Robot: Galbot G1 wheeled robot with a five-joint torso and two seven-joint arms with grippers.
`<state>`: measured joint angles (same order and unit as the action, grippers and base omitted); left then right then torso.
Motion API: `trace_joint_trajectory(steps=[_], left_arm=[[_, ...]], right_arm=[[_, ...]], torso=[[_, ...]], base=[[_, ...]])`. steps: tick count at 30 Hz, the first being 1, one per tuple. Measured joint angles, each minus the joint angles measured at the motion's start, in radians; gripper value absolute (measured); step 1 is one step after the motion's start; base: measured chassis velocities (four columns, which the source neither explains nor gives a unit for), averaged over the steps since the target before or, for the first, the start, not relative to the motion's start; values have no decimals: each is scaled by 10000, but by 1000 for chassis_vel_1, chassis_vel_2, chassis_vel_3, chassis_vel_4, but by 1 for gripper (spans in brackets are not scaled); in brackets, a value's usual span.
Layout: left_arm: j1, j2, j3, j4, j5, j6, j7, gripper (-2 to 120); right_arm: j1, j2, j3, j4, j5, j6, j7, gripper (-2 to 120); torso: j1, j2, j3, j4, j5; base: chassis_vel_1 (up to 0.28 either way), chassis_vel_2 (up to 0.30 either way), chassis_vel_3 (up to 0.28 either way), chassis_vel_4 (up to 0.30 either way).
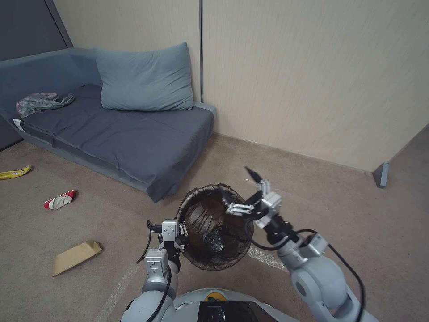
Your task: Pick up the trash bin, then pick up the garbage from the floor and place it into the trash bin.
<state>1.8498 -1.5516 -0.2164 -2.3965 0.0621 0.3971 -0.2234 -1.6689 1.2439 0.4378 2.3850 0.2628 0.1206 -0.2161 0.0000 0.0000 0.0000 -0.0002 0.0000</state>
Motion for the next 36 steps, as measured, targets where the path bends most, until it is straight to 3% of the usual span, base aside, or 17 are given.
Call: trace_joint_trajectory(steps=[5, 9, 11, 22, 36], left_arm=[[-19, -11, -71, -5, 136, -121, -28, 0], [-47, 0, -213, -22, 215, -266, -74, 0], [-56, -1, -266, -31, 231, -317, -75, 0], [-29, -39, -259, -15, 223, -677, -92, 0], [13, -29, -242, -42, 196, -697, -94, 0]], right_arm=[[-987, 830, 248, 455, -1072, 53, 1296, 100], [-1680, 1699, 296, 304, -2011, -72, 3515, 100], [-1943, 1879, 389, 250, -2038, -79, 3762, 100], [-2969, 2535, 926, -98, -2224, 751, 3670, 100], [-2892, 2576, 846, -157, -2255, 765, 3642, 100]], torso=[[0, 0, 0, -1, -1], [0, 0, 0, 2, 1], [0, 0, 0, 5, 1], [0, 0, 0, 3, 0], [0, 0, 0, 2, 0]], base=[[0, 0, 0, 0], [0, 0, 0, 0], [0, 0, 0, 0], [0, 0, 0, 0], [0, 0, 0, 0]])
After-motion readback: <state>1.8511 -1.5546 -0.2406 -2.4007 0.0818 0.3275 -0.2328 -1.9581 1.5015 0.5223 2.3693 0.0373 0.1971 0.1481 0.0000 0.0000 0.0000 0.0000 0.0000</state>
